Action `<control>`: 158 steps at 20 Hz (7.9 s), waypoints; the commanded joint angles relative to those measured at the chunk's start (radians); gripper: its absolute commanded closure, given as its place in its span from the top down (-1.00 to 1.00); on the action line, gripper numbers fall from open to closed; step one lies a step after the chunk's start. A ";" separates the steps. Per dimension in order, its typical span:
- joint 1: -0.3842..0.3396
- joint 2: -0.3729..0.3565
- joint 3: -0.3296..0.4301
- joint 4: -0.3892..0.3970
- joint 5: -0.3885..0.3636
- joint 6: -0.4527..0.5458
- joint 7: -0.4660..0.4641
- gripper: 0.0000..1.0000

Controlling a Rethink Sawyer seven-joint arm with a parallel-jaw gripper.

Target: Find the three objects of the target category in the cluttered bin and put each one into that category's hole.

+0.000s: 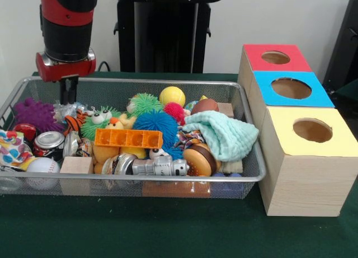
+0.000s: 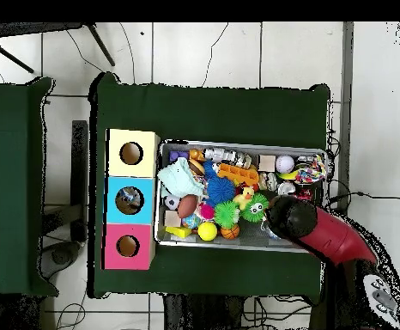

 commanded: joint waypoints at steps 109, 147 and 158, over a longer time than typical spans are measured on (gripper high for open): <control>-0.243 0.315 0.243 -0.161 -0.443 -0.129 0.077 -1.00; -0.238 0.032 0.376 0.047 -0.304 -0.013 0.192 -1.00; -0.166 0.069 0.300 0.004 -0.337 -0.036 0.235 -1.00</control>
